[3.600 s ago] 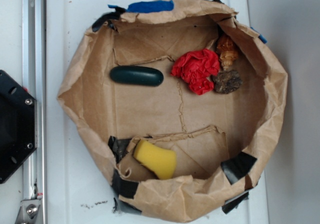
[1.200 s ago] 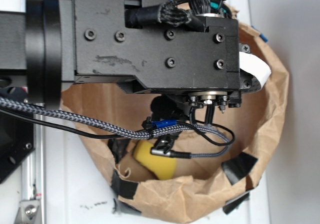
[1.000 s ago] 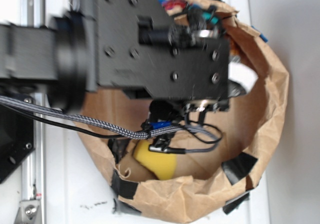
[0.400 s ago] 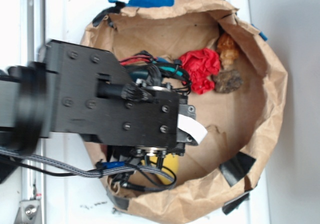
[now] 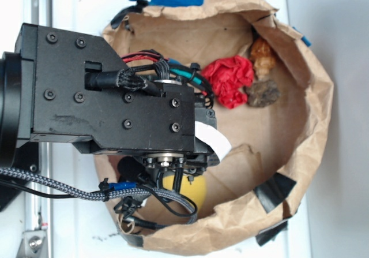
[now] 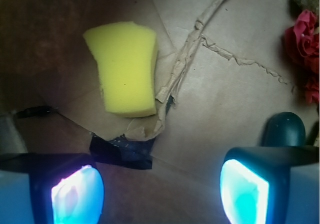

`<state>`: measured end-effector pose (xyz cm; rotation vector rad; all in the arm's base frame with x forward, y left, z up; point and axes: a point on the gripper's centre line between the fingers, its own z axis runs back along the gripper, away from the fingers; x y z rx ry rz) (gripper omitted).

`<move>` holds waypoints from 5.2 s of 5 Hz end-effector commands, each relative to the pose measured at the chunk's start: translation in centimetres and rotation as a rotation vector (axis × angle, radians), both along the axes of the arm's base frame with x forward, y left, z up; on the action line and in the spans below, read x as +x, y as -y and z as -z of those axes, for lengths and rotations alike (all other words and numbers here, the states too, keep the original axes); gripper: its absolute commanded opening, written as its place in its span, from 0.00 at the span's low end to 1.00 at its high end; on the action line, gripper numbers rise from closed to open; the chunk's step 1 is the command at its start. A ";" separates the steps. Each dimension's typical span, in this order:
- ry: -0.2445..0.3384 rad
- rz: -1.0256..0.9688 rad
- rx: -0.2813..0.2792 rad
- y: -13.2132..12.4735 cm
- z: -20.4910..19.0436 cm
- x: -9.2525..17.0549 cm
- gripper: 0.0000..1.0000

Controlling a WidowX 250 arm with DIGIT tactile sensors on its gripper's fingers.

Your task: Grab the green sponge.

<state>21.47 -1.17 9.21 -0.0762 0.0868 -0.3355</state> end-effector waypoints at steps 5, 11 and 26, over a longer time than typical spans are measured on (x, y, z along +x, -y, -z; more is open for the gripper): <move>0.122 0.032 -0.018 2.1 0.4 1.3 1.00; 0.154 0.011 -0.097 2.6 0.5 3.5 1.00; 0.144 0.055 -0.102 3.2 4.1 3.3 1.00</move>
